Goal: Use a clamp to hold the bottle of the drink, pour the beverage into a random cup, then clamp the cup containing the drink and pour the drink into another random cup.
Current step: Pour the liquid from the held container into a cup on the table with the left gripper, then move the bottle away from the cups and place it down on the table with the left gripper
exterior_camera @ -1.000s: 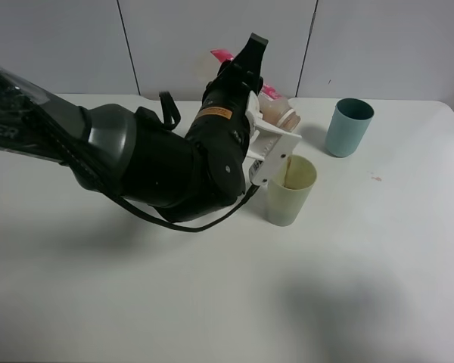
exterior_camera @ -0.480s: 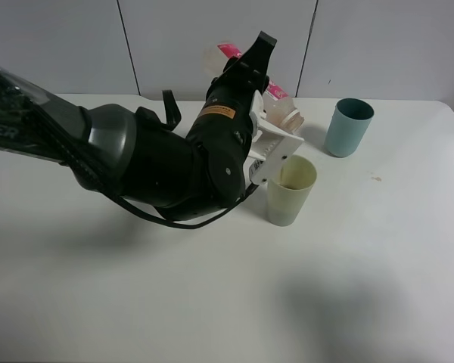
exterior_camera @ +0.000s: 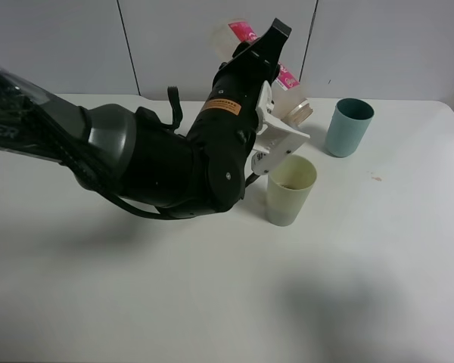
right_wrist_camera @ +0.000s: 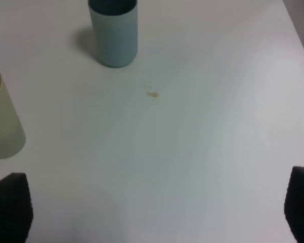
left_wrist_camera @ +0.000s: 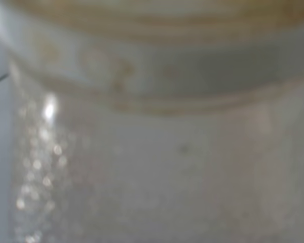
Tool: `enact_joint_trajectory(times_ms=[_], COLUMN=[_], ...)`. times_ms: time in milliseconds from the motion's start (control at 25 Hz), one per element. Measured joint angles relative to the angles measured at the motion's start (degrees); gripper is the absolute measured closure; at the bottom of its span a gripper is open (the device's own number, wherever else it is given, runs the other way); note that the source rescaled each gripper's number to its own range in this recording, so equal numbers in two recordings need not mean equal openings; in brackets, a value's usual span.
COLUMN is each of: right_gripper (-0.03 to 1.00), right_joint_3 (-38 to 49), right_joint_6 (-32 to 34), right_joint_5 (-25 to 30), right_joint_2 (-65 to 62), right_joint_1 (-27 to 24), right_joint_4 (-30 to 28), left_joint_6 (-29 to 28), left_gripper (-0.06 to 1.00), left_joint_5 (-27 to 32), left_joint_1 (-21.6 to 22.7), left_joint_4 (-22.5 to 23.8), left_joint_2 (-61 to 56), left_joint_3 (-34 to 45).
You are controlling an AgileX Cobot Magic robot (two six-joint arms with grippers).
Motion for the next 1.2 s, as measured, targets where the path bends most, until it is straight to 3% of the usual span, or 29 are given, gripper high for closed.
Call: enact_joint_trajectory(times_ms=[280, 440, 680, 880, 1040, 1080, 1200], right_gripper=[-0.03, -0.03, -0.03, -0.03, -0.03, -0.03, -0.03], right_joint_3=[0.0, 0.0, 0.0, 0.0, 0.0, 0.0, 0.0], right_joint_6=[0.1, 0.2, 0.2, 0.2, 0.2, 0.2, 0.2], right_joint_5=[0.0, 0.0, 0.0, 0.0, 0.0, 0.0, 0.0], right_joint_2=[0.0, 0.0, 0.0, 0.0, 0.0, 0.0, 0.0], right_joint_1=[0.0, 0.0, 0.0, 0.0, 0.0, 0.0, 0.0], right_joint_4=[0.0, 0.0, 0.0, 0.0, 0.0, 0.0, 0.0], left_joint_6=[-0.5, -5.2, -16.8, -27.6, -36.5, -43.7, -55.1], left_gripper=[0.9, 0.9, 0.9, 0.9, 0.9, 0.9, 0.9], left_joint_5=[-0.2, 1.3, 7.0, 15.6, 19.1, 19.8, 20.3], left_joint_1=[0.0, 0.0, 0.0, 0.0, 0.5, 1.2, 2.9], left_joint_4=[2.0, 1.2, -2.9, -2.7, -0.3, 2.1, 7.1], left_joint_2=[0.0, 0.0, -1.0, -5.9, -9.0, -11.1, -14.5], left_joint_3=[0.0, 0.0, 0.1, 3.2, 6.8, 9.4, 13.5])
